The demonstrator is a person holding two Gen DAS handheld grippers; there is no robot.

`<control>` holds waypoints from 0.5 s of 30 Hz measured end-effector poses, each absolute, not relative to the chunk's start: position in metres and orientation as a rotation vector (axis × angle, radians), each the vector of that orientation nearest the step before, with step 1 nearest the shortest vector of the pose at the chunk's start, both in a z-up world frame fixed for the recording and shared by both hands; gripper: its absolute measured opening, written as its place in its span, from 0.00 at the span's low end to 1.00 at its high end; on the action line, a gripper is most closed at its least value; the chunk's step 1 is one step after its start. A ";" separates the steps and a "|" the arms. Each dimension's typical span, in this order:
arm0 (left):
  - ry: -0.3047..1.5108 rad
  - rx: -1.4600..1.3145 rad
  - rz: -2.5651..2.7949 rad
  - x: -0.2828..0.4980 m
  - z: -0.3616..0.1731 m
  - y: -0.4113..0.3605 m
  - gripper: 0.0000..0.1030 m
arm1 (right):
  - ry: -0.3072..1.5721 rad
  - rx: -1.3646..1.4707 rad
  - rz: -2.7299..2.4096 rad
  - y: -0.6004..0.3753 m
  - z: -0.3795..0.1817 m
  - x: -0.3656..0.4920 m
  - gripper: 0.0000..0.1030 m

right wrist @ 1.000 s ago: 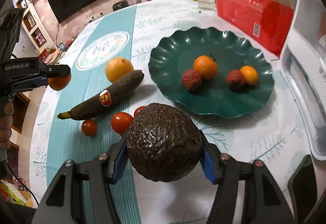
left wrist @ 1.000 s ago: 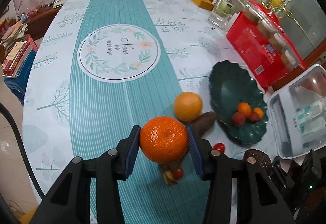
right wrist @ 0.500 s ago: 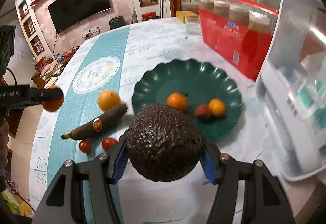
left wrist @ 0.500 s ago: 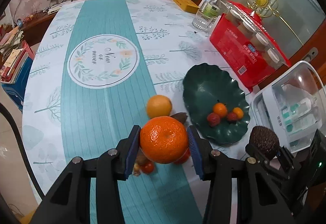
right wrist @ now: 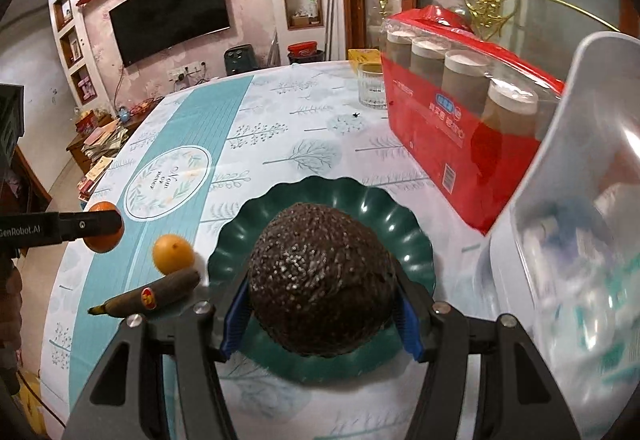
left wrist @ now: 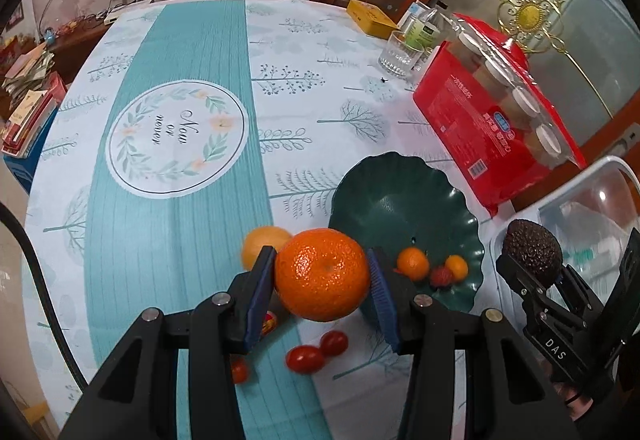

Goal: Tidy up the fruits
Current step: 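Carry the tangerine and avocado onto the green plate and open both tools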

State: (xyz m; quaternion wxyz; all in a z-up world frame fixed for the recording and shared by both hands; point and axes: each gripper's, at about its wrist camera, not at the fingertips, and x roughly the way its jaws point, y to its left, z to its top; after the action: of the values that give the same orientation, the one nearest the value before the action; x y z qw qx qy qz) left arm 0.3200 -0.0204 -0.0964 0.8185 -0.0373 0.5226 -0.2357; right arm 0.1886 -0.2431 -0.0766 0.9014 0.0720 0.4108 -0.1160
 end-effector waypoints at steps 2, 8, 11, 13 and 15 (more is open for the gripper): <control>1.120 -0.087 -0.490 0.323 -0.101 -0.028 0.44 | 0.853 0.151 -0.231 -0.251 -0.080 0.195 0.59; 1.160 -0.120 -0.443 0.335 -0.122 -0.050 0.44 | 0.869 0.181 -0.185 -0.272 -0.097 0.210 0.59; 1.181 -0.133 -0.432 0.339 -0.134 -0.060 0.44 | 0.891 0.197 -0.173 -0.280 -0.108 0.216 0.59; 1.190 -0.134 -0.426 0.341 -0.142 -0.068 0.44 | 0.910 0.202 -0.164 -0.285 -0.117 0.220 0.59; 1.202 -0.137 -0.422 0.342 -0.151 -0.076 0.44 | 0.930 0.171 -0.152 -0.287 -0.127 0.224 0.59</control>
State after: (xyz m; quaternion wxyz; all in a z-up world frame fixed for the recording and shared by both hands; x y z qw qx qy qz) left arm 0.3423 -0.0756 -0.1506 0.8017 -0.0637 0.5609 -0.1967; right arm 0.2242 -0.2873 -0.1271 0.8875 0.0823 0.4475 -0.0732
